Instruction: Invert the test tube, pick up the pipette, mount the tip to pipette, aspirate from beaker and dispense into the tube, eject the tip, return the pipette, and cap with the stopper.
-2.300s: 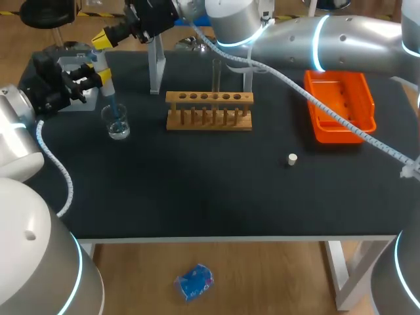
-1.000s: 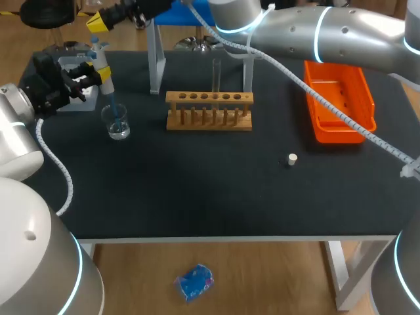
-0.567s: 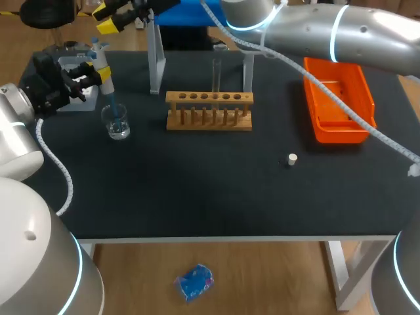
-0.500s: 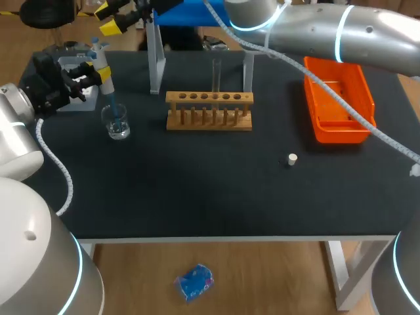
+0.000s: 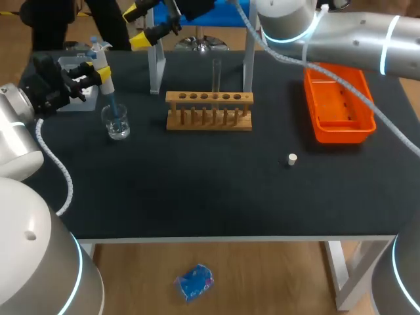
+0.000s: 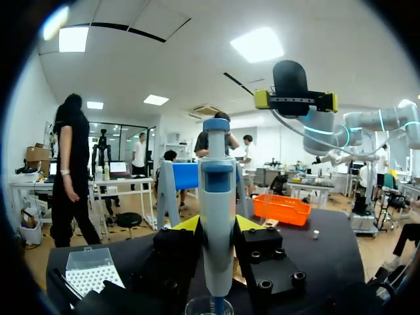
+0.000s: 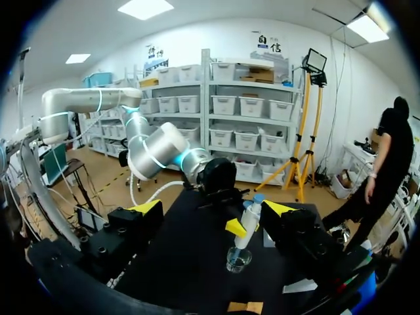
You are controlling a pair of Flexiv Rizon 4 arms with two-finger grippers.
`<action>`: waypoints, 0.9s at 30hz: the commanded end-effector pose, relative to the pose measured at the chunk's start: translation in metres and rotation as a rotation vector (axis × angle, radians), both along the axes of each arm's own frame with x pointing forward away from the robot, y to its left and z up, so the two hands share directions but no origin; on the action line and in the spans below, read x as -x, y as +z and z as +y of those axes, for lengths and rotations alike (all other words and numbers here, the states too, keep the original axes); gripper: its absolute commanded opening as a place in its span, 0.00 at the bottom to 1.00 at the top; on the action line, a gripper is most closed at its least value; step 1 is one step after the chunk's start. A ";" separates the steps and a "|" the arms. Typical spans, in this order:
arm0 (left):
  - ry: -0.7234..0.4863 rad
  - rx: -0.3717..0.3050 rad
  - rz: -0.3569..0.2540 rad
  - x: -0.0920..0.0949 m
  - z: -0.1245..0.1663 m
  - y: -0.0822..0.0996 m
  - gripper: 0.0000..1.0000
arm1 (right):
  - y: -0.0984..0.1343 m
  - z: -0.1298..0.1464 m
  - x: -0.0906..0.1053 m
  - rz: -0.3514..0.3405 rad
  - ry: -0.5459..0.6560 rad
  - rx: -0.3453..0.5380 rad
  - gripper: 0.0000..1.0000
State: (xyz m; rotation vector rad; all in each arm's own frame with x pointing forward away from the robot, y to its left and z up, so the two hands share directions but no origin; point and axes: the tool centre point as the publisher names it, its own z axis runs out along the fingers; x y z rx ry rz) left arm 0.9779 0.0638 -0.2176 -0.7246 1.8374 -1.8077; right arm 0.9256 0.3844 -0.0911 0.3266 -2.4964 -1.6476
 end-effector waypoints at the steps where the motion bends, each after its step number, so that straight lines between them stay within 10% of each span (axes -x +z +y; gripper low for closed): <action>1: 0.000 0.001 -0.001 0.000 0.000 0.000 0.00 | 0.001 -0.004 0.007 -0.015 -0.037 -0.003 1.00; 12: 0.000 0.001 -0.001 0.000 0.000 0.000 0.00 | 0.001 -0.004 0.007 -0.015 -0.037 -0.003 1.00; 27: 0.000 0.001 -0.001 0.000 0.000 0.000 0.00 | -0.002 -0.138 -0.012 -0.117 -0.256 0.095 1.00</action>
